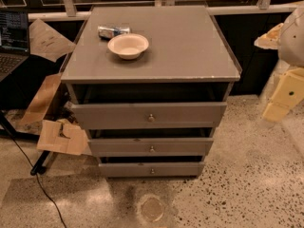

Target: Open bottom drawer

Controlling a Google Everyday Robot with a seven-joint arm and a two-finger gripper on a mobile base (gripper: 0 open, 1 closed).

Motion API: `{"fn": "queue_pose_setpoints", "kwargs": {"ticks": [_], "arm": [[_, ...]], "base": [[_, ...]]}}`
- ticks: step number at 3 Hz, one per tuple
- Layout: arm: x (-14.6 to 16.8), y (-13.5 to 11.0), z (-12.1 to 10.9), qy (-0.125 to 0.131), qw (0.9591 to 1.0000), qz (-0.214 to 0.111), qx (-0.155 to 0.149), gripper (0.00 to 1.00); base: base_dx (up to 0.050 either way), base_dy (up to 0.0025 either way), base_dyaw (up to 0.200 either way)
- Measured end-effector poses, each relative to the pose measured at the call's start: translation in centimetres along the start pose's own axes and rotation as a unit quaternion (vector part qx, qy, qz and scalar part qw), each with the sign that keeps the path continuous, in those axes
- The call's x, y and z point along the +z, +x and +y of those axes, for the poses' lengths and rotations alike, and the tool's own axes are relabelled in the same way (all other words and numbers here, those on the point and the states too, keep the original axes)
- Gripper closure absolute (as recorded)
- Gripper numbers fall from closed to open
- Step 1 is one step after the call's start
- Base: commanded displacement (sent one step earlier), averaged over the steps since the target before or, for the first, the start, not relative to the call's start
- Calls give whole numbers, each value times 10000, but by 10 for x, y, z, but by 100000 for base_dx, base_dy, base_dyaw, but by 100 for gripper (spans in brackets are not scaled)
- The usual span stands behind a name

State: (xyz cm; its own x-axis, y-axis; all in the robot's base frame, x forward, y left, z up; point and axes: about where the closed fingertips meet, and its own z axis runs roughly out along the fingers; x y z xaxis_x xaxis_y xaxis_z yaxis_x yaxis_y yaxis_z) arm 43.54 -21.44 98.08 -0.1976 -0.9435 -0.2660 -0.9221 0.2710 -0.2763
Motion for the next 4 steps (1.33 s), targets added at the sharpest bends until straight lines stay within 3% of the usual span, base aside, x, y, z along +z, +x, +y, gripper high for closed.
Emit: {"fn": "queue_pose_setpoints", "kwargs": {"ticks": [1,3,4], "arm": [[7,0,4,105,9976,-679,60,0],[38,-20,12,1,9807,-1951,159,0],[83,-43,19,-118,9791,-2029,39,0]], "base": [[0,0,0],[0,0,0],[0,0,0]]}}
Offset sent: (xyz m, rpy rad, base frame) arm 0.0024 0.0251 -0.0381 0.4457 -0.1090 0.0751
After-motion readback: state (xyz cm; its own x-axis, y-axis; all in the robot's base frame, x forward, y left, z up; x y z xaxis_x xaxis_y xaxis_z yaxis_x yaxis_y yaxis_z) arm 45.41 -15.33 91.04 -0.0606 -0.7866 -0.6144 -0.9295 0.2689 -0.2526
